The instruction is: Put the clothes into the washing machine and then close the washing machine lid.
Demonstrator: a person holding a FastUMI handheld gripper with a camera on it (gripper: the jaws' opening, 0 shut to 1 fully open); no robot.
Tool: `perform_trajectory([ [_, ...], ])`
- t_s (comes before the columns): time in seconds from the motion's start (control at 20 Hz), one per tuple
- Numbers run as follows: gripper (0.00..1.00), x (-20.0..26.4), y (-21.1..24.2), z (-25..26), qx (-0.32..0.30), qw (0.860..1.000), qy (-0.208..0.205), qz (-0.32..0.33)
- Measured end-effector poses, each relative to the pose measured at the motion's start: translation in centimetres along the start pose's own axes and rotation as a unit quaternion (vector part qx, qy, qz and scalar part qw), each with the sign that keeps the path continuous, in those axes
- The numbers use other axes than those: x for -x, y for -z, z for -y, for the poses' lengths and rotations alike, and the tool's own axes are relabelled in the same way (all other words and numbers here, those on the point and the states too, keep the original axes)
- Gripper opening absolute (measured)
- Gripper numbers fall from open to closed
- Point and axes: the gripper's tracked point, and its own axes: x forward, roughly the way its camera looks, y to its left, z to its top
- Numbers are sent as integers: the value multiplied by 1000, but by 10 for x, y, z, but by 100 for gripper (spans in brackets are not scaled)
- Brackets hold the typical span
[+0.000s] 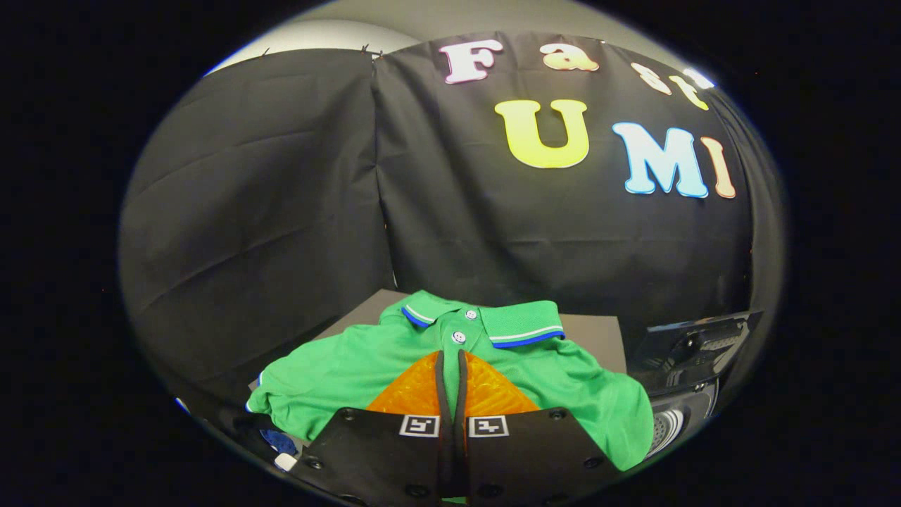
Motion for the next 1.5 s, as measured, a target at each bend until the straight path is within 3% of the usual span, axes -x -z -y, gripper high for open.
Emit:
perform_trajectory([
  [0.7, 1, 74, -27, 69, -33, 998, 23, 56],
  [1.05, 1, 87, -38, 134, -29, 997, 20, 74],
  [1.5, 1, 95, -29, 221, -53, 995, 47, 71],
])
